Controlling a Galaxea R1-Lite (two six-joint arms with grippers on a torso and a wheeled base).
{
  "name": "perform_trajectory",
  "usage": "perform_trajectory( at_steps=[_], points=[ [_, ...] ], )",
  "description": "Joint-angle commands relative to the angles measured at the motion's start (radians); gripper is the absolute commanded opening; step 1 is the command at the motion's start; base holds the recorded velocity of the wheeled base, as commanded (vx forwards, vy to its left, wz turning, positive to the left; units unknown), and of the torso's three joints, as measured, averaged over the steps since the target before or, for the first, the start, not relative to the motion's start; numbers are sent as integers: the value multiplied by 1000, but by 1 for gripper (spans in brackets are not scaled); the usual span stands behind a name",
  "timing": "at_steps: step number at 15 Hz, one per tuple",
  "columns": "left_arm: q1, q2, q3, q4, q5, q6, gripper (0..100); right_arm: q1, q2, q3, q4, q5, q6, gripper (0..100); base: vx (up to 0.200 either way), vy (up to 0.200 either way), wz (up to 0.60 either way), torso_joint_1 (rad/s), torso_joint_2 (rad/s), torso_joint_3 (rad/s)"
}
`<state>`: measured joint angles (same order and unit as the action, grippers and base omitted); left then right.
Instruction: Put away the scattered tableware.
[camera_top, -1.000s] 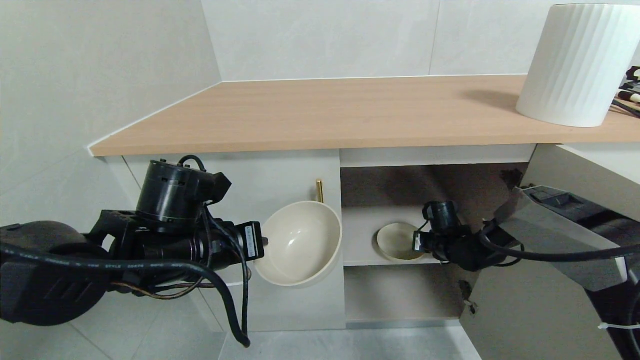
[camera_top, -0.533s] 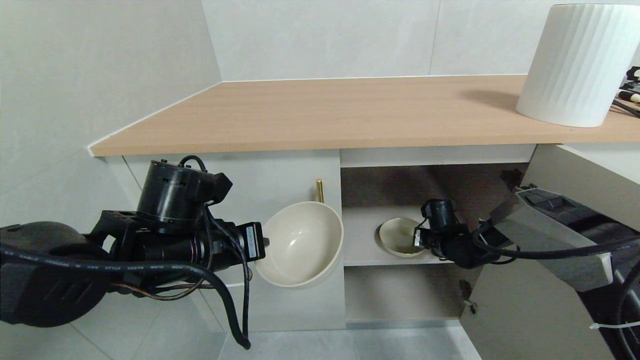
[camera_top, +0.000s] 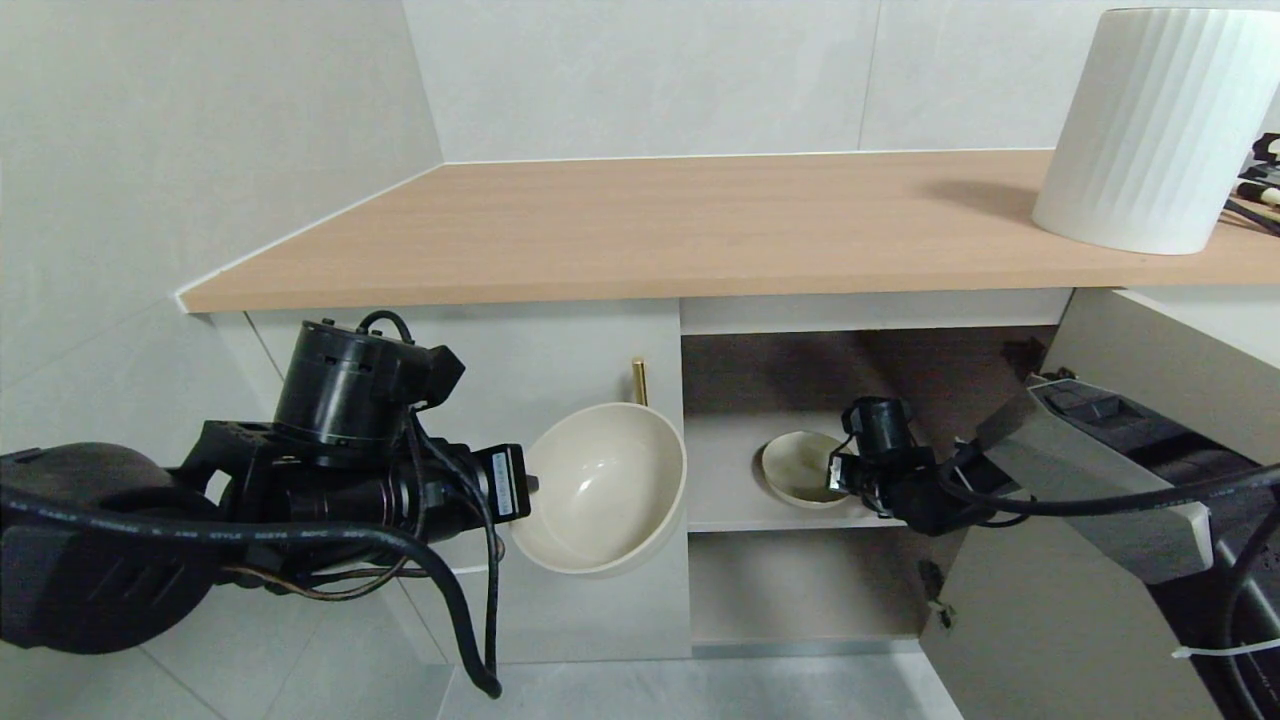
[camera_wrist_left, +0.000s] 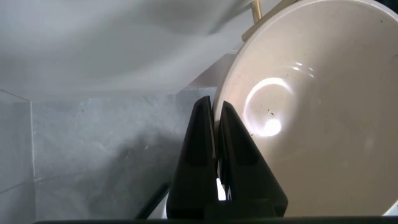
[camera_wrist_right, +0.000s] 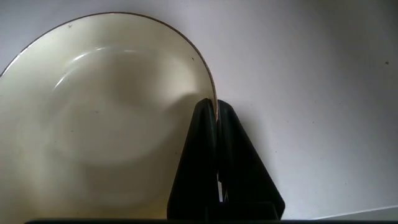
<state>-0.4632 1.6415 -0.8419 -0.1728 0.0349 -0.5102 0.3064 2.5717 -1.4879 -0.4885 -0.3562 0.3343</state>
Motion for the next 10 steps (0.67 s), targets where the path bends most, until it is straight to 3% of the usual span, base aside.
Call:
perform_trajectory(
  at_steps=[1,2,3,10],
  points=[
    [0,1,0,-1,0,-1,0,0,1,0,-1,0,0,0,0,0,0,0,0,0],
    [0,1,0,-1,0,-1,0,0,-1,0,-1,0,0,0,0,0,0,0,0,0],
    [0,1,0,-1,0,-1,0,0,-1,0,-1,0,0,100,0,0,0,0,0,0],
    [-2,1,0,-1,-1,-1,0,2,-30,28,-1,2,6,100,0,0,0,0,0,0]
  ],
)
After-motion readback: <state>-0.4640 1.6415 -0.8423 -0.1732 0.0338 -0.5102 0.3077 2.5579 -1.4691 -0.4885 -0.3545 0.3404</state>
